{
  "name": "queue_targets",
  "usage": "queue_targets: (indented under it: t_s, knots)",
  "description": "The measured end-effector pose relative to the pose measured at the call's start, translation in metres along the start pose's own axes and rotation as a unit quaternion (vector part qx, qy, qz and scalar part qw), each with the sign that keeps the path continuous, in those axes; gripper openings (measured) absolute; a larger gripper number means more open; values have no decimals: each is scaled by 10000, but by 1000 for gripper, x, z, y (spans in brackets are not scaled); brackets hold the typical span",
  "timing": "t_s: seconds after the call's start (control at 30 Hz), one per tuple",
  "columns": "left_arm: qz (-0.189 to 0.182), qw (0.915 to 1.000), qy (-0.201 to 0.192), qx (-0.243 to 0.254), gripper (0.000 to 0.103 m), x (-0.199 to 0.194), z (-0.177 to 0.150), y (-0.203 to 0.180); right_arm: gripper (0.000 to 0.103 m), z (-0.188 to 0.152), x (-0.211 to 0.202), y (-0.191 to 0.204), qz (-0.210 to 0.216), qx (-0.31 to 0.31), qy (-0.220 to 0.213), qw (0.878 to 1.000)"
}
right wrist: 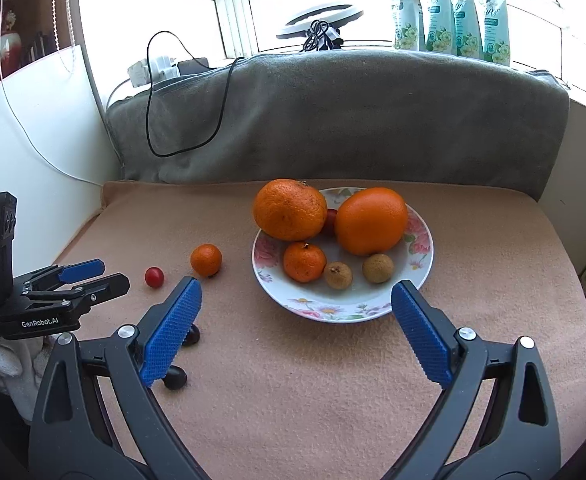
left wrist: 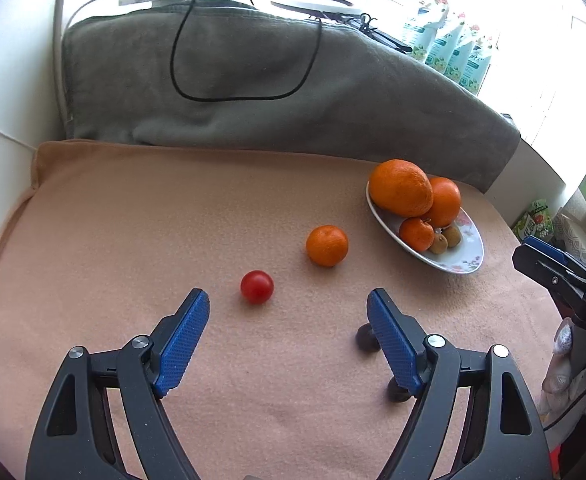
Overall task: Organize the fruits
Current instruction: 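Withdraw both grippers toward the dark plum and the red tomato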
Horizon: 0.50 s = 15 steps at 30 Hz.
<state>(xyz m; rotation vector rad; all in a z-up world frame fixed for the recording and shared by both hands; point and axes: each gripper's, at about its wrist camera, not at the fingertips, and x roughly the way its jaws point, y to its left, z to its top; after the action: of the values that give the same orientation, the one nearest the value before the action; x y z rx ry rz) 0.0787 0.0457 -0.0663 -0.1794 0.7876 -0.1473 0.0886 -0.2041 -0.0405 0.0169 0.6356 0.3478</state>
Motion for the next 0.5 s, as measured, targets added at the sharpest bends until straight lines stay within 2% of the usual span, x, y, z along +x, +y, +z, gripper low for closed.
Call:
queue_targets:
  t_s: [0.13,0.33,0.5]
  knots:
    - [107,9997,-83,-200,81,-6,-8,15,98,-9,2,7,172,-22,70,9998]
    - [62,9994,-124,-306,80,-2,-10,23,98,-18,13,21,377,-140,243,9989]
    - [-53,9994,-20,-333,70,6,-15,24,97,-25,16,35,572,-282,354,9973]
